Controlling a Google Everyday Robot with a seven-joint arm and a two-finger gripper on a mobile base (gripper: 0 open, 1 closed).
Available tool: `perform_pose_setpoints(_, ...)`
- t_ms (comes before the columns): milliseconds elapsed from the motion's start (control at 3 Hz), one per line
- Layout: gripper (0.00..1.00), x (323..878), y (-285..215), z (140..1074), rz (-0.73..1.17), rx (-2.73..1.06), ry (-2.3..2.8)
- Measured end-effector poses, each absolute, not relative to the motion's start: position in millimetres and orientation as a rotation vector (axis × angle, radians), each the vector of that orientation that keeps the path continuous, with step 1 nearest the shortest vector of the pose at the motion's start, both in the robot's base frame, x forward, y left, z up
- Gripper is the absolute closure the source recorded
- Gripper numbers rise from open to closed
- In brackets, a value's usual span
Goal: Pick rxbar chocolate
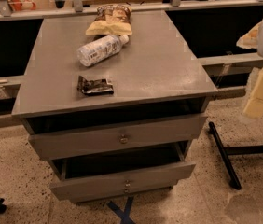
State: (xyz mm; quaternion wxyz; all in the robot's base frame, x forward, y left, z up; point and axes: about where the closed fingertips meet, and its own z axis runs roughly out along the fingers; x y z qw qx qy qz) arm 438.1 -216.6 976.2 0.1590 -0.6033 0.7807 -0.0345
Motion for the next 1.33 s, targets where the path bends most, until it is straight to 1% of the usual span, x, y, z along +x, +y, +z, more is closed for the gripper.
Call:
perform_pose_setpoints(333,0.0,438.2,-216.6,976.3,-0.099,-1.724,2.232)
perform_pose_setpoints(667,0.0,441.3,-210.4,981.9,-0.04,-1.697,2.209)
perform_pose_setpoints(1000,0.0,456.2,-193.4,983.5,0.137,-1.617,2.126)
perform_pose_setpoints(1333,0.0,469.3,-156.4,973.8,0.296,-1.582,2.0)
